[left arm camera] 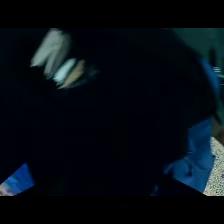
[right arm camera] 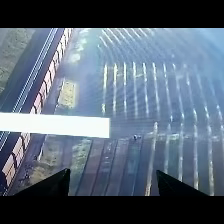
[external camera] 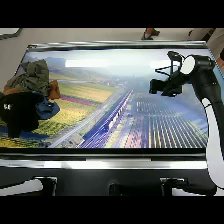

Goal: Fold the shirts.

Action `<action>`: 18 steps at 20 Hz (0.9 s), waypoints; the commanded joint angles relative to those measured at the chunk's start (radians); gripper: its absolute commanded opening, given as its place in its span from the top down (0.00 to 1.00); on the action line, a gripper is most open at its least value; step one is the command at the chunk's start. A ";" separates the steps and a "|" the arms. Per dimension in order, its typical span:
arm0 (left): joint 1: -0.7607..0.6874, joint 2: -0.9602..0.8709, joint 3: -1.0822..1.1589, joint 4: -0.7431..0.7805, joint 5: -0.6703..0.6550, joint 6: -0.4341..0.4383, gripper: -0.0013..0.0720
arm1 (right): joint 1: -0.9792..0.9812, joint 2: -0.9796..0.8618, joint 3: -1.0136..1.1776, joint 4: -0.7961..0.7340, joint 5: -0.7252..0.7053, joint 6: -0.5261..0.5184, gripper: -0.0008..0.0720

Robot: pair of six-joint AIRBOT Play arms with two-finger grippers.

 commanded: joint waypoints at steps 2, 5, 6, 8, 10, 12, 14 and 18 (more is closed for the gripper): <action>0.235 -0.056 -0.123 -0.314 0.041 0.185 0.00 | 0.001 0.000 0.001 0.016 -0.016 -0.006 0.12; 0.214 -0.107 -0.172 -0.387 0.185 0.246 0.00 | 0.001 0.000 0.001 0.035 -0.034 -0.006 0.13; 0.201 -0.137 -0.172 -0.426 0.201 0.291 0.00 | 0.001 0.000 0.001 0.035 -0.035 -0.006 0.13; 0.175 -0.186 -0.171 -0.527 0.233 0.371 0.00 | 0.001 0.000 0.001 0.042 -0.032 -0.006 0.13; 0.146 -0.219 -0.171 -0.551 0.275 0.382 0.00 | 0.001 0.000 0.001 0.072 -0.023 -0.006 0.12; 0.137 -0.246 -0.171 -0.550 0.287 0.379 0.00 | 0.001 0.000 0.001 0.109 -0.010 -0.006 0.12; 0.142 -0.260 -0.172 -0.547 0.274 0.378 0.12 | 0.001 0.000 0.001 0.122 0.005 -0.005 0.12; 0.159 -0.250 -0.159 -0.575 0.214 0.338 0.91 | 0.001 0.002 0.001 0.129 0.041 -0.004 0.13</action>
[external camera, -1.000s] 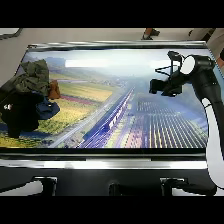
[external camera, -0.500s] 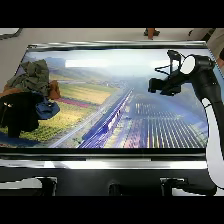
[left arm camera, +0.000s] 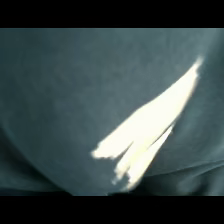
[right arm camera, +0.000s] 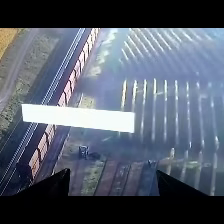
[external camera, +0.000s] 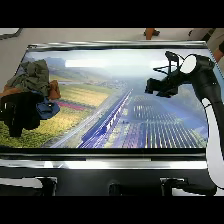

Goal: Fold the shirts.

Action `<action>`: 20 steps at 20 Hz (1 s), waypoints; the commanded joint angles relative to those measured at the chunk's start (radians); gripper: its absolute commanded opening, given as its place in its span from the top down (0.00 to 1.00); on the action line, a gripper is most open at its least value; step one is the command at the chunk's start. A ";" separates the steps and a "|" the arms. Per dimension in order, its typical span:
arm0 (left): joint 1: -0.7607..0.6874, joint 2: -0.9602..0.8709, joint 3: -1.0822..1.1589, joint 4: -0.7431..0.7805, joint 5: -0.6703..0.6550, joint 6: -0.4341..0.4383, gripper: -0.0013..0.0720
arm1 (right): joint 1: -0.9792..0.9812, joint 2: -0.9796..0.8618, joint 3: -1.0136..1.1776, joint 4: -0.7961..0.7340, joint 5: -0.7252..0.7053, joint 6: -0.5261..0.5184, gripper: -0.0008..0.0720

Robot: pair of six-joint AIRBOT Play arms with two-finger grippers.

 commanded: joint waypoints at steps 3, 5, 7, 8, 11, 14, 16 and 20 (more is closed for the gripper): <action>0.005 0.086 0.073 -0.059 -0.098 0.051 0.94 | 0.001 0.024 0.002 0.011 0.044 0.000 0.13; -0.005 0.213 0.116 -0.060 -0.078 0.051 0.94 | 0.001 0.051 0.002 -0.005 0.044 0.000 0.13; -0.022 0.377 0.127 -0.060 -0.038 0.051 0.94 | 0.001 0.084 0.002 -0.014 0.045 0.000 0.13; -0.039 0.465 0.127 -0.060 -0.019 0.054 0.94 | 0.001 0.099 0.002 -0.015 0.046 0.000 0.13; -0.166 0.677 0.127 -0.130 0.075 0.050 0.94 | 0.001 0.154 0.002 -0.018 0.044 -0.001 0.13; -0.441 0.809 0.127 -0.156 0.188 0.050 0.94 | 0.001 0.217 0.002 -0.086 0.050 0.000 0.13; -0.666 0.827 0.127 -0.139 0.226 0.050 0.94 | 0.001 0.271 0.002 -0.155 0.058 0.000 0.13; -1.062 0.713 0.113 0.096 0.209 0.014 0.94 | 0.001 0.381 0.002 -0.272 0.069 0.000 0.12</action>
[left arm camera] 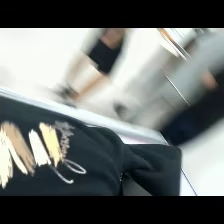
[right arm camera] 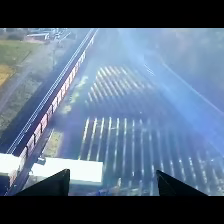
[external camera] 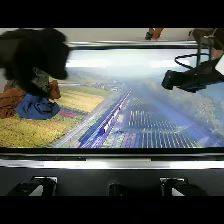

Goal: Fold the shirts.

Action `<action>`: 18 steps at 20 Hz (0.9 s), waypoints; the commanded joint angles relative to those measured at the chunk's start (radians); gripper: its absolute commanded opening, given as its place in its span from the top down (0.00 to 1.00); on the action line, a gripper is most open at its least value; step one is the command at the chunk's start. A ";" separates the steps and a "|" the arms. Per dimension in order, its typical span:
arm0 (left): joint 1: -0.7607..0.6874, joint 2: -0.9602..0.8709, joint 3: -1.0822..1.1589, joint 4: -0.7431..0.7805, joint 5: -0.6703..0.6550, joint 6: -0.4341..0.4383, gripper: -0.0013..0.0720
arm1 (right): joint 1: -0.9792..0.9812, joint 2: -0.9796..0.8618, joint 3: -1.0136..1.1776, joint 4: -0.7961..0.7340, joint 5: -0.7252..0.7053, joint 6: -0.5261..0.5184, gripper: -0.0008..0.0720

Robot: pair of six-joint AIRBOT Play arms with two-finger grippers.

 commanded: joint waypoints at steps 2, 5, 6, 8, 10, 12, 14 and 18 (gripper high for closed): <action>-0.401 -0.156 -0.011 0.281 -0.069 -0.068 0.94 | 0.001 0.119 0.001 -0.150 0.050 0.000 0.12; -0.525 -0.341 -0.011 0.293 -0.191 -0.079 0.94 | 0.001 0.150 0.001 -0.240 0.161 0.000 0.12; -0.565 -0.402 -0.011 0.292 -0.204 -0.078 0.94 | 0.001 0.150 0.001 -0.258 0.213 0.000 0.12; -0.647 -0.526 -0.010 0.292 -0.198 -0.078 0.94 | 0.001 0.141 0.000 -0.257 0.258 0.001 0.13; -0.705 -0.629 -0.004 0.273 -0.195 -0.085 0.94 | 0.001 0.123 0.000 -0.257 0.250 0.001 0.13; -0.715 -0.691 0.014 0.189 -0.222 -0.086 0.07 | 0.001 0.086 0.000 -0.256 0.231 0.001 0.13; -0.665 -0.685 0.066 0.212 -0.270 -0.083 0.00 | 0.001 0.025 0.000 -0.238 0.221 0.000 0.13; -0.422 -0.614 0.157 0.404 -0.498 -0.086 0.01 | 0.001 -0.112 -0.087 -0.018 0.244 -0.042 0.18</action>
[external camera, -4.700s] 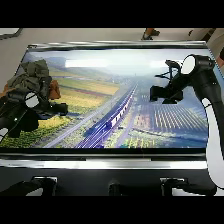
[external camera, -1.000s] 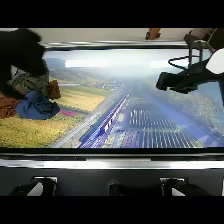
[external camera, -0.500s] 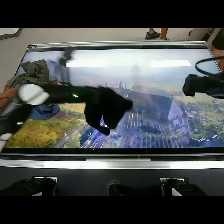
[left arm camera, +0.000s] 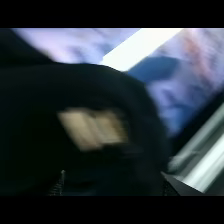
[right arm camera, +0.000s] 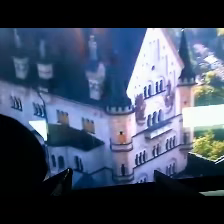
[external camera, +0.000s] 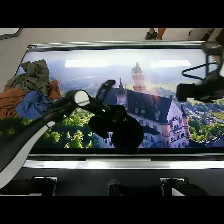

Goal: Fold the shirts.

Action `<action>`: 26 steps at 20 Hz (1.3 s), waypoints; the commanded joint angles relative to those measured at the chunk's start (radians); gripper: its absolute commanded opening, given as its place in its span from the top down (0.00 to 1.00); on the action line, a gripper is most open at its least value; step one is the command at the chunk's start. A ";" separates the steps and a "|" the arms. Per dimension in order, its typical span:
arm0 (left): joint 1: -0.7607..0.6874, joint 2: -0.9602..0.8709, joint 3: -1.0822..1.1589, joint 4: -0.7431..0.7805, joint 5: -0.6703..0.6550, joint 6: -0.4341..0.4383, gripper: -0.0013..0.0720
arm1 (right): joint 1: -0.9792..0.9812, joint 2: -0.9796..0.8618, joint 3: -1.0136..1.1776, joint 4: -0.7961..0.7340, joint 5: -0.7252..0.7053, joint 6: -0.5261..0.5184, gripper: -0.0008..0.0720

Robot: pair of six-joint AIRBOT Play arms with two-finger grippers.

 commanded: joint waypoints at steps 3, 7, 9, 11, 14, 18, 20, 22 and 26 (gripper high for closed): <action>0.287 0.072 -0.072 0.151 -0.284 -0.003 0.09 | 0.001 -0.103 -0.277 0.364 -0.058 -0.073 0.18; 0.352 0.096 -0.335 0.041 -0.167 0.016 0.09 | 0.001 -0.103 -0.554 0.508 -0.171 -0.121 0.18; 0.333 0.084 -0.414 -0.089 -0.063 0.044 0.09 | 0.001 -0.103 -0.624 0.543 -0.213 -0.129 0.13; 0.293 0.058 -0.442 -0.151 0.011 0.044 0.10 | 0.001 -0.103 -0.670 0.565 -0.240 -0.151 0.05; 0.228 0.007 -0.442 -0.154 0.055 0.043 0.11 | 0.001 -0.103 -0.719 0.613 -0.270 -0.150 0.05; 0.190 -0.032 -0.441 -0.153 0.088 0.029 0.43 | 0.043 -0.109 -0.807 0.695 -0.390 -0.153 0.05; 0.190 -0.041 -0.441 -0.153 0.088 0.017 0.83 | 0.091 -0.132 -0.833 0.708 -0.442 -0.153 0.05; 0.191 -0.034 -0.441 -0.153 0.087 0.021 0.94 | 0.140 -0.157 -0.837 0.715 -0.524 -0.135 0.07; 0.192 0.007 -0.433 -0.143 0.088 0.020 0.94 | 0.214 -0.159 -0.836 0.774 -0.629 -0.060 0.91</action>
